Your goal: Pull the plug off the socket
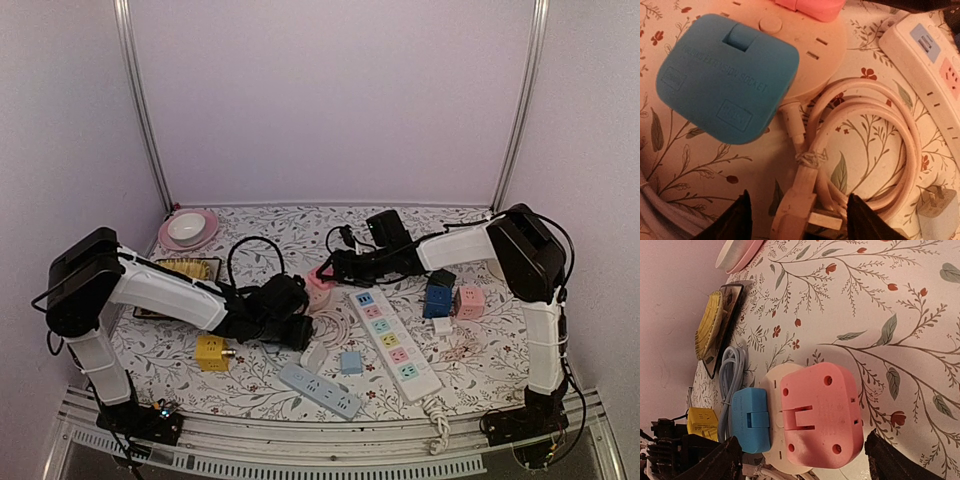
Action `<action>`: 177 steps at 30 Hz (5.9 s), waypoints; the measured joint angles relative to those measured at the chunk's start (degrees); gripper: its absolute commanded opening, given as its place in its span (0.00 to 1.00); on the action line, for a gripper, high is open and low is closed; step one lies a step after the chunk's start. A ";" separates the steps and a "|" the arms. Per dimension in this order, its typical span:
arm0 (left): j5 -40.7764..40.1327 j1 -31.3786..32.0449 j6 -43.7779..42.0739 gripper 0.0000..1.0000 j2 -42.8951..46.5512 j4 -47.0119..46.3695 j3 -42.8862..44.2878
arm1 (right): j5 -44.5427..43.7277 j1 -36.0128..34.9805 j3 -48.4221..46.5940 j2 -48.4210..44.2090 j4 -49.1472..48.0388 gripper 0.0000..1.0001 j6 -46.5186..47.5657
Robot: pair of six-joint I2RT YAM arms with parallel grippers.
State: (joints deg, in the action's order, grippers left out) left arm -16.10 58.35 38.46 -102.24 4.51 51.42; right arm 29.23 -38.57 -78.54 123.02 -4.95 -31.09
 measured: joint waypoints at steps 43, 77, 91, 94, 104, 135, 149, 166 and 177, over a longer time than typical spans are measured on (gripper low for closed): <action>5.20 -16.00 6.16 0.66 3.28 -4.11 -1.25 | 12.09 1.09 -1.75 7.61 -14.36 0.31 -14.60; 6.49 -15.72 7.54 0.65 2.64 -13.35 -5.66 | 18.40 0.63 8.55 7.15 -44.19 0.09 -39.71; 6.47 -15.47 7.48 0.66 2.14 -13.14 -4.66 | 21.14 0.24 11.19 3.04 -51.10 0.07 -41.00; 6.67 -15.43 6.99 0.67 3.45 -10.88 -4.74 | 19.34 1.22 12.98 0.87 -46.88 0.08 -37.07; 10.97 -15.39 6.84 0.69 16.31 -7.23 -10.12 | 3.74 4.63 15.32 -7.72 -21.92 0.18 -16.72; 19.52 -15.93 23.15 0.67 12.85 -27.87 -20.50 | -20.37 -0.02 12.35 -15.93 3.13 0.52 3.06; 21.94 -17.75 26.75 0.59 7.65 -35.65 -20.28 | -20.02 -6.45 2.71 -12.04 4.96 0.53 4.44; 26.69 -21.11 30.10 0.32 2.95 -41.09 -19.28 | -15.89 -8.04 -3.10 -2.40 6.25 0.53 5.44; 27.36 -21.90 29.00 0.30 2.99 -39.74 -17.20 | -15.58 -8.66 -4.02 0.35 6.67 0.53 5.55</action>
State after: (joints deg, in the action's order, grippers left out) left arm 11.27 36.45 67.46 -99.24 -35.22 34.22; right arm 13.65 -47.22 -82.56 123.37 1.72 -25.54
